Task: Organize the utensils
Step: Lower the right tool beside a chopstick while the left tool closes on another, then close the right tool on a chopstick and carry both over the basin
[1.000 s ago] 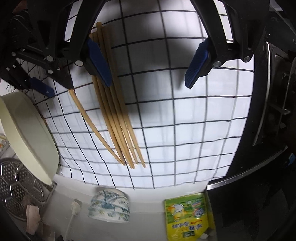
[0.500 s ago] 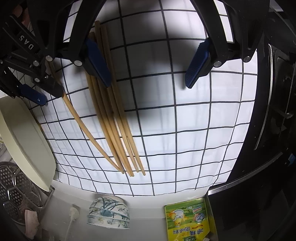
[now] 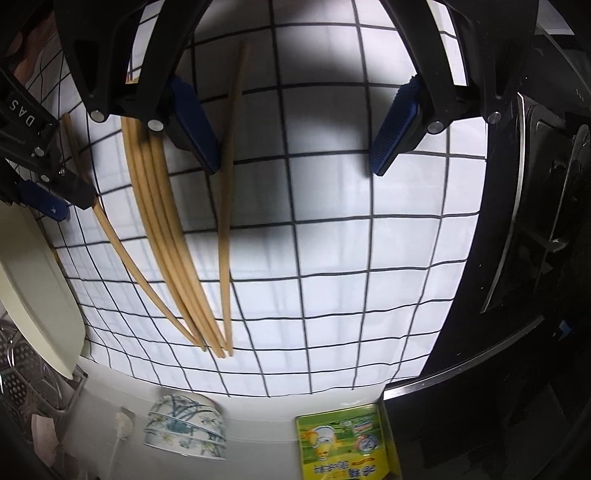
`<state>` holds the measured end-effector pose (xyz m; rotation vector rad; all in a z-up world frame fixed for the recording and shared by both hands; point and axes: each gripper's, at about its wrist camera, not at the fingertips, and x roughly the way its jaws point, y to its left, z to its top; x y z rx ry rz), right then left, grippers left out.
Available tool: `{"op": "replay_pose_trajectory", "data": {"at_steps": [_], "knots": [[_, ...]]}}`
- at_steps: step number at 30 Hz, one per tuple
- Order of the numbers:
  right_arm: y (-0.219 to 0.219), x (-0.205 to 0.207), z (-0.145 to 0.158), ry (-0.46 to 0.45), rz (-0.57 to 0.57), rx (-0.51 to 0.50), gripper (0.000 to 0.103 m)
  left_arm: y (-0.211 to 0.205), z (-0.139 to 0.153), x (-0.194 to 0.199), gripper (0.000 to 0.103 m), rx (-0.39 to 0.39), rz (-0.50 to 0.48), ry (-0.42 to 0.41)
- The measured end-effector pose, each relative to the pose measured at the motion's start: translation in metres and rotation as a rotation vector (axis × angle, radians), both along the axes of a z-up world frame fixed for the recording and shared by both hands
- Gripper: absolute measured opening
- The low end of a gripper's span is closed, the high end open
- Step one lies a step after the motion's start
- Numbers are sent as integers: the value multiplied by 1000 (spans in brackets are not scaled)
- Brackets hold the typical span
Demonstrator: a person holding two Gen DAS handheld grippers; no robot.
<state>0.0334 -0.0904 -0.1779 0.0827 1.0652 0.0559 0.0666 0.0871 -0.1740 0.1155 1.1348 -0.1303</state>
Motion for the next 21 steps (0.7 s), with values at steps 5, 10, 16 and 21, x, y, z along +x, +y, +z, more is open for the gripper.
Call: {"op": "replay_pose_trajectory", "data": {"at_steps": [5, 10, 16, 21], "knots": [[6, 8, -1, -5, 16, -4, 48, -8, -1, 14, 81, -7, -5, -19], [15, 17, -4, -2, 36, -61, 48, -15, -2, 29, 80, -22, -4, -30], [20, 20, -6, -15, 60, -71, 48, -23, 3, 32, 55, -25, -20, -51], [25, 22, -5, -26, 94, -76, 27, -28, 6, 31, 18, -31, -40, -57]]}}
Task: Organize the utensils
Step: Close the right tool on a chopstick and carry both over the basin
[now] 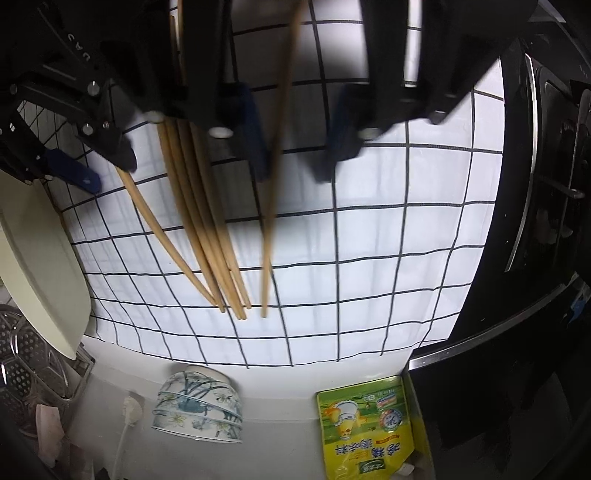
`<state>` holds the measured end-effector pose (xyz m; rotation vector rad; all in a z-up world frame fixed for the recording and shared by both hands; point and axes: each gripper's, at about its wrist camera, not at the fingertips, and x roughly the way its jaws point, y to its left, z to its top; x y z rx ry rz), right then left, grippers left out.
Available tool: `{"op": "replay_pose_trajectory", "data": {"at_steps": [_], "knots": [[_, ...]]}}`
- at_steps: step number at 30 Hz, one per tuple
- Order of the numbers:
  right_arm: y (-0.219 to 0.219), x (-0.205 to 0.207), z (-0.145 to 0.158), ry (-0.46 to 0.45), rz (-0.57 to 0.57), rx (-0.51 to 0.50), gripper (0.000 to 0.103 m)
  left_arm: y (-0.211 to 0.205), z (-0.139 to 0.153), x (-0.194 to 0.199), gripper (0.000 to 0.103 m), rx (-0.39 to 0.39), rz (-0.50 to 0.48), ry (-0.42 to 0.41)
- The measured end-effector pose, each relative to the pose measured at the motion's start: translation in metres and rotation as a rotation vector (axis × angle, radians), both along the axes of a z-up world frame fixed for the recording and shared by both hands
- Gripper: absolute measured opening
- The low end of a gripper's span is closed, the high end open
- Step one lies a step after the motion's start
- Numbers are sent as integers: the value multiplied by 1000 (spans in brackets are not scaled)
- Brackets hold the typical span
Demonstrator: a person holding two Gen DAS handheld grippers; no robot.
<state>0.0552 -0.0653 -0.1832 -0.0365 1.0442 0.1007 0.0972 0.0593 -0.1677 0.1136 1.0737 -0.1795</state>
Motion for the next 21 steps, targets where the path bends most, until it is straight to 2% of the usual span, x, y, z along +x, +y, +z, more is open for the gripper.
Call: {"op": "replay_pose_trajectory", "data": {"at_steps": [1, 2, 4, 11, 21], "knots": [[2, 0, 0, 0, 5, -3, 17, -1, 0, 0, 14, -1, -4, 2], [3, 1, 1, 0, 12, -6, 13, -2, 0, 0, 9, -3, -11, 9], [7, 1, 1, 2, 21, -17, 7, -2, 0, -1, 8, -4, -17, 15], [-2, -3, 11, -2, -7, 46, 7, 2, 8, -7, 7, -32, -29, 43], [-9, -19, 57, -57, -4, 120, 7, -3, 51, -20, 7, -50, -34, -22]]}}
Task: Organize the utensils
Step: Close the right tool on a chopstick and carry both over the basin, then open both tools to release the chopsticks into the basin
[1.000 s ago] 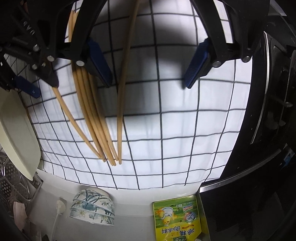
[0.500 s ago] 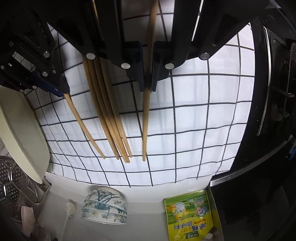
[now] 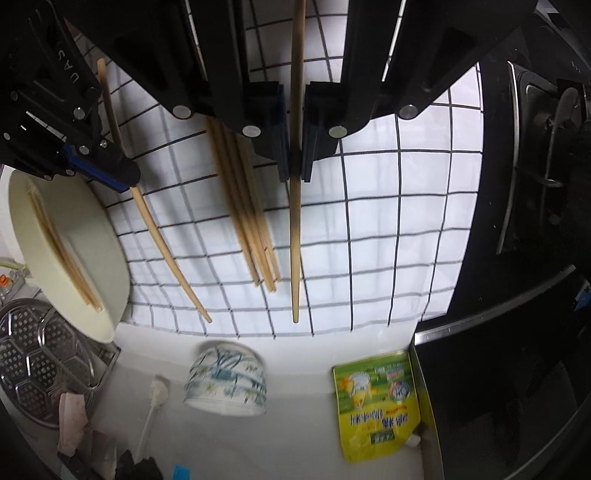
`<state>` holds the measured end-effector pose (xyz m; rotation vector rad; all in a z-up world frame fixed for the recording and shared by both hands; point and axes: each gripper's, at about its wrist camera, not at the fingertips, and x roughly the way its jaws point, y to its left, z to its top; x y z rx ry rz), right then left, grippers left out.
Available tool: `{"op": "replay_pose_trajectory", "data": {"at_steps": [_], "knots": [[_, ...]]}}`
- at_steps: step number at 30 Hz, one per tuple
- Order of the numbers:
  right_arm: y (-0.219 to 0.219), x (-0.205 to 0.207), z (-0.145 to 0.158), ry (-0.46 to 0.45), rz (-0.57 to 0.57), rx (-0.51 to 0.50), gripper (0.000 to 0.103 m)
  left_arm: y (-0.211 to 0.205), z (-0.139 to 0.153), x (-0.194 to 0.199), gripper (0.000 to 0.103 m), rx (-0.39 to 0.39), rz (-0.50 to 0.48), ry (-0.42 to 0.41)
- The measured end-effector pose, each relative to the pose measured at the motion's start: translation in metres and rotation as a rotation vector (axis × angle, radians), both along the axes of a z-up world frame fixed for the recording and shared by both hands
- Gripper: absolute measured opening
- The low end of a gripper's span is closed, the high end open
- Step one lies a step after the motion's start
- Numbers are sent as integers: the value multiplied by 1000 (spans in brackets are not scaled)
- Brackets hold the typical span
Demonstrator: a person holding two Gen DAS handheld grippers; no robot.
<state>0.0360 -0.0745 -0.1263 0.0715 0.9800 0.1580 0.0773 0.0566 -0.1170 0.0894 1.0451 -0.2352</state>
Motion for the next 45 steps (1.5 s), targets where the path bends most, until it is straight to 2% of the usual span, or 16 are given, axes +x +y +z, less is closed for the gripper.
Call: {"op": "replay_pose_trajectory", "data": {"at_steps": [10, 15, 20, 24, 30, 38, 45], "knots": [[-35, -11, 43, -69, 29, 37, 7, -36, 43, -14, 7, -17, 9, -68], [-78, -21, 58, -98, -8, 26, 7, -75, 58, -17, 7, -46, -15, -81], [-144, -28, 63, -99, -105, 14, 7, -130, 62, -16, 7, -82, -70, -68], [-202, -31, 55, -83, -193, 4, 7, -177, 60, -9, 7, -100, -110, -61], [-252, -20, 33, -37, -221, 21, 7, -242, 47, 5, 7, -90, -145, -35], [-276, 2, 9, 13, -203, 60, 7, -286, 26, 19, 7, -40, -147, -3], [-286, 10, -6, 37, -200, 90, 7, -296, 11, 21, 7, -6, -142, 33]]}}
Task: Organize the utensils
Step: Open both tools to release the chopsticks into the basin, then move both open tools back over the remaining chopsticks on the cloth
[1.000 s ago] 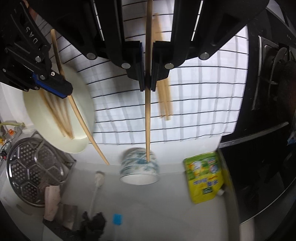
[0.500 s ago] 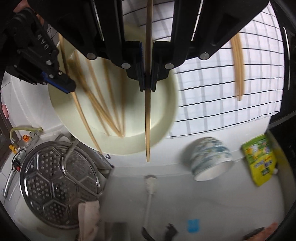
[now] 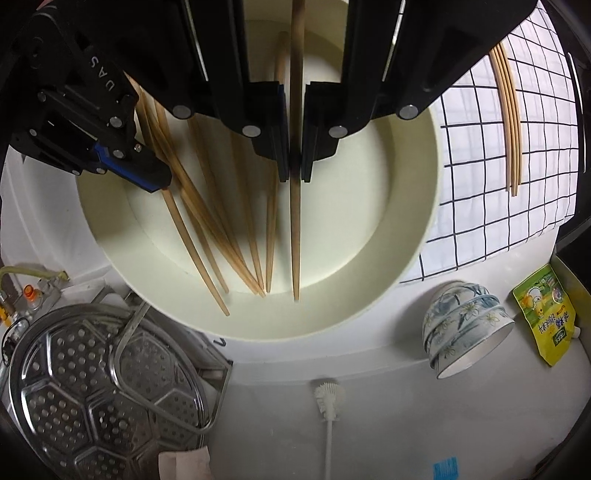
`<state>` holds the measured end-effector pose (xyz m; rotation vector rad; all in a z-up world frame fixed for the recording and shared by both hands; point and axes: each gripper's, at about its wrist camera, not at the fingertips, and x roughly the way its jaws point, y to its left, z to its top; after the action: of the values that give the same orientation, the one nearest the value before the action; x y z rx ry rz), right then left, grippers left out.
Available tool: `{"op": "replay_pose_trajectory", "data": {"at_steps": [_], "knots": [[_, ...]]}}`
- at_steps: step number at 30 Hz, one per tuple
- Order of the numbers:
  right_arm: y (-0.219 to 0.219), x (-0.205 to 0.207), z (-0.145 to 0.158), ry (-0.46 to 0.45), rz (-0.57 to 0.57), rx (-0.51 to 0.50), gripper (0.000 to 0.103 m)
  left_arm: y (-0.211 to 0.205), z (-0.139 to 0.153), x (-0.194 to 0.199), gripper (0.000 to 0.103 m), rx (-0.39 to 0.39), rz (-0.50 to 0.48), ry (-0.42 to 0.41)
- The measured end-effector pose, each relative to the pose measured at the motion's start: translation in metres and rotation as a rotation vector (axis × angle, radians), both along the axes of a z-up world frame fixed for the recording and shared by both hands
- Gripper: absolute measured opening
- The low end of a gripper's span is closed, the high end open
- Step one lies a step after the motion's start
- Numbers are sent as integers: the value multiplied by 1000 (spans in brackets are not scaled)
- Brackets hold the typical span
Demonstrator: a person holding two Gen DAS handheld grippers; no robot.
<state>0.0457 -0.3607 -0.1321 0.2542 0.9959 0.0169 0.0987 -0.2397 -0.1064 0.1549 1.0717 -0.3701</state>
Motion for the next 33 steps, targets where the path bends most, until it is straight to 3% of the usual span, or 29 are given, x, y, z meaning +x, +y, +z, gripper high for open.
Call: {"op": "replay_pose_trajectory", "data": {"at_steps": [5, 7, 9, 11, 16, 33], "knots": [[-5, 0, -3, 6, -5, 13, 7, -1, 3, -2, 8, 28, 7, -18], [-8, -2, 0, -3, -12, 15, 15, 3, 7, -2, 17, 26, 18, -29], [-9, -5, 4, -17, -19, 0, 23, 6, 11, -4, 40, 21, 31, -40], [-11, -8, 9, -32, -21, 0, 24, 11, 18, -7, 52, 11, 45, -64], [-11, -13, 15, -40, -19, 3, 32, 19, 28, -11, 53, -1, 61, -80], [35, -24, 48, -77, 6, -2, 40, 88, 61, -25, 61, -32, 121, -129]]}}
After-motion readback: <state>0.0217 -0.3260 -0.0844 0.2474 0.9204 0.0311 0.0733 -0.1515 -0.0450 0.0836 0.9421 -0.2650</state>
